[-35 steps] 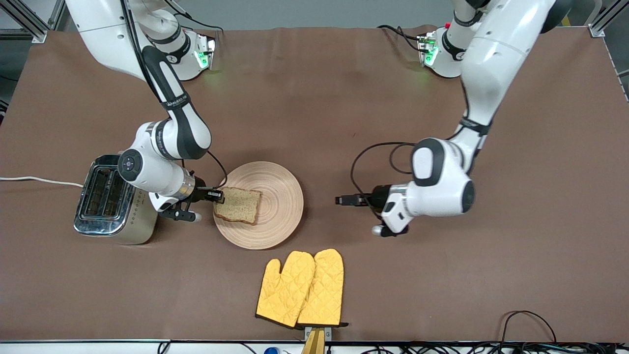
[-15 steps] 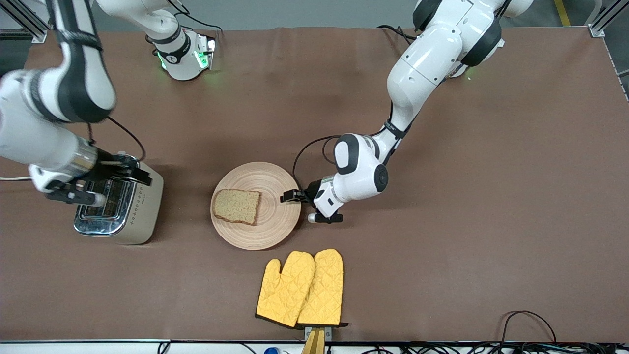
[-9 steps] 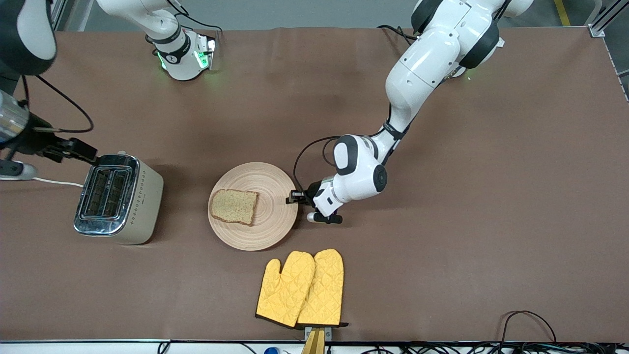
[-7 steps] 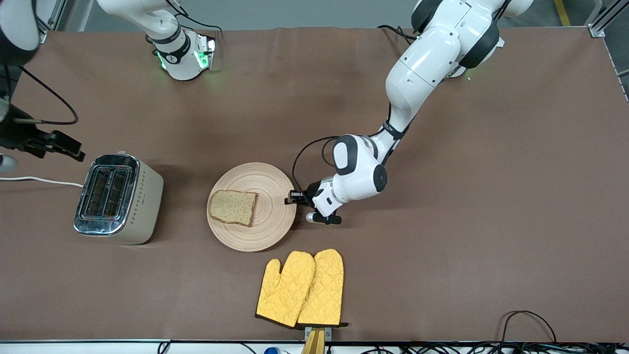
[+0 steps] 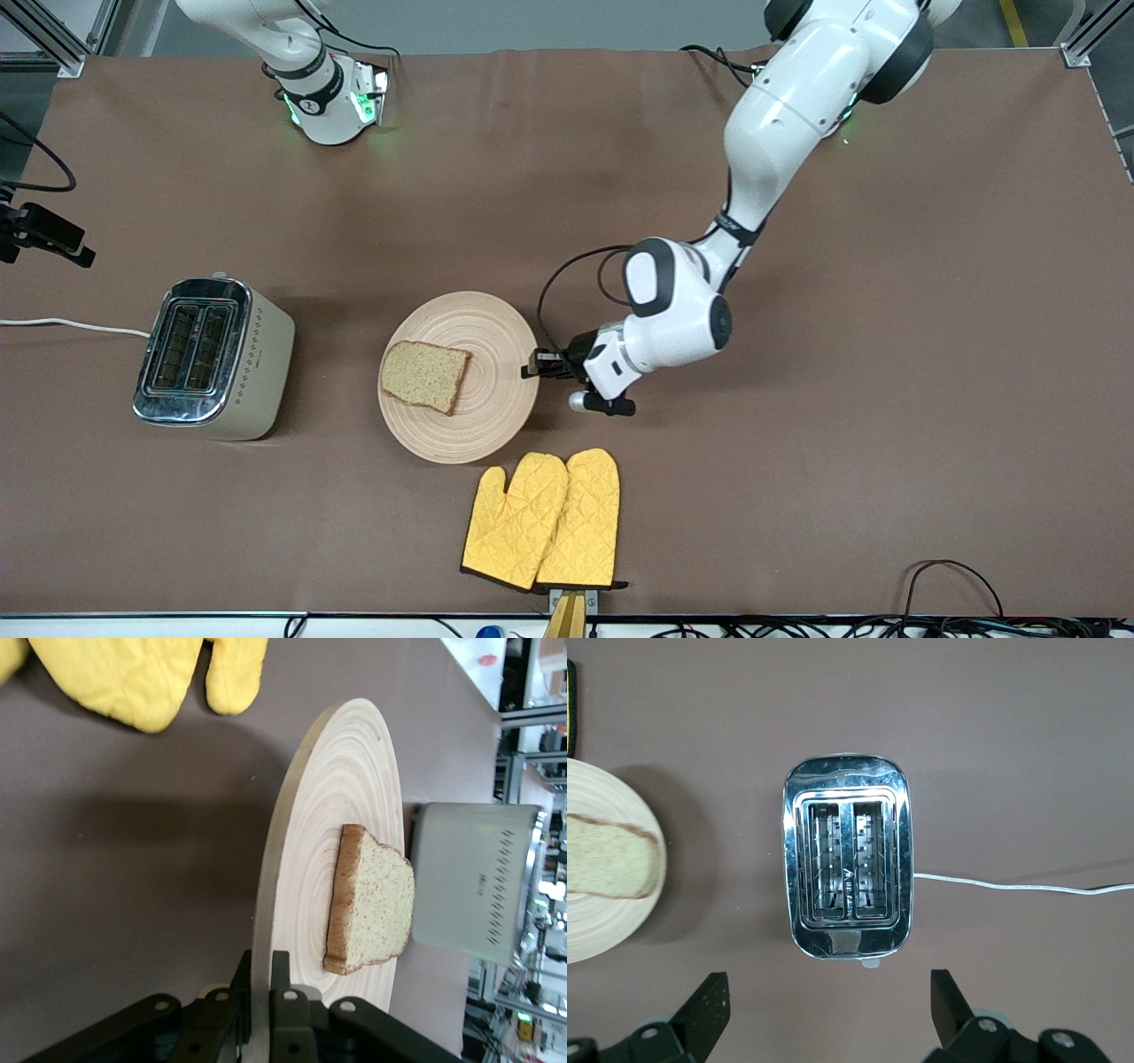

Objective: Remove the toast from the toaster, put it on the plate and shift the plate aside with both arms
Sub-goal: 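Slide the plate with the left gripper away from the toaster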

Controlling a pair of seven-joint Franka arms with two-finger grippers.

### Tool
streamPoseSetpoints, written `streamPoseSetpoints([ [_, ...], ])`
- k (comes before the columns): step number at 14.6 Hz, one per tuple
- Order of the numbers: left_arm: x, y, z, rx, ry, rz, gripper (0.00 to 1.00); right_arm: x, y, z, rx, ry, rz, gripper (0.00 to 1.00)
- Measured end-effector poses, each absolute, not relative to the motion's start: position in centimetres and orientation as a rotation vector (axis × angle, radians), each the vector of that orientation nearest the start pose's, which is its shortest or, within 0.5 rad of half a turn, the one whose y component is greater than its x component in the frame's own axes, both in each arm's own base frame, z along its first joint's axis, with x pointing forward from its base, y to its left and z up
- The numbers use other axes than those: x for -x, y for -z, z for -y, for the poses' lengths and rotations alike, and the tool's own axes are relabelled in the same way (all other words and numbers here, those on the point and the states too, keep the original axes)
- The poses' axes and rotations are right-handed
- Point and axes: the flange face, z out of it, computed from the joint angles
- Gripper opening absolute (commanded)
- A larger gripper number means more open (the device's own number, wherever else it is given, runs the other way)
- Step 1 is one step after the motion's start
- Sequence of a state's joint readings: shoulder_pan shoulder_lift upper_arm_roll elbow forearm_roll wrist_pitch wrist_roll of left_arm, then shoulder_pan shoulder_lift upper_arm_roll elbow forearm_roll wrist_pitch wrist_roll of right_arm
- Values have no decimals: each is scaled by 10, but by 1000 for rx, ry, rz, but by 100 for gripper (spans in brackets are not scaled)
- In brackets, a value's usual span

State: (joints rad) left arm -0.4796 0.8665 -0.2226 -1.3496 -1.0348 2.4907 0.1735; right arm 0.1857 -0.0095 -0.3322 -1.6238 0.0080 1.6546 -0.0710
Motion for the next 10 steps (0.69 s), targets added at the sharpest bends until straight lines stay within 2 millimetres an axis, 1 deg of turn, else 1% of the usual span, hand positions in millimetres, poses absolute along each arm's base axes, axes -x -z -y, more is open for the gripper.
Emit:
streamPoseSetpoints([
  [2,-624,-252,421,-2222,23,34,1,-552,-611,80,3131,45,-113,100],
  [4,-635,-253,379,-2190,58,78,1,-552,-611,79,3131,40,-111,100],
  [5,-642,-249,353,-2171,81,93,1,-552,-611,79,3131,39,-110,100],
  [7,-654,-239,288,-2124,125,115,1,-552,-611,79,3131,38,-107,100],
  [8,-660,-234,251,-2099,134,125,1,-552,-611,78,3132,37,-103,100],
  [10,-669,-224,169,-2073,135,153,1,-552,-611,75,3132,37,-93,100],
])
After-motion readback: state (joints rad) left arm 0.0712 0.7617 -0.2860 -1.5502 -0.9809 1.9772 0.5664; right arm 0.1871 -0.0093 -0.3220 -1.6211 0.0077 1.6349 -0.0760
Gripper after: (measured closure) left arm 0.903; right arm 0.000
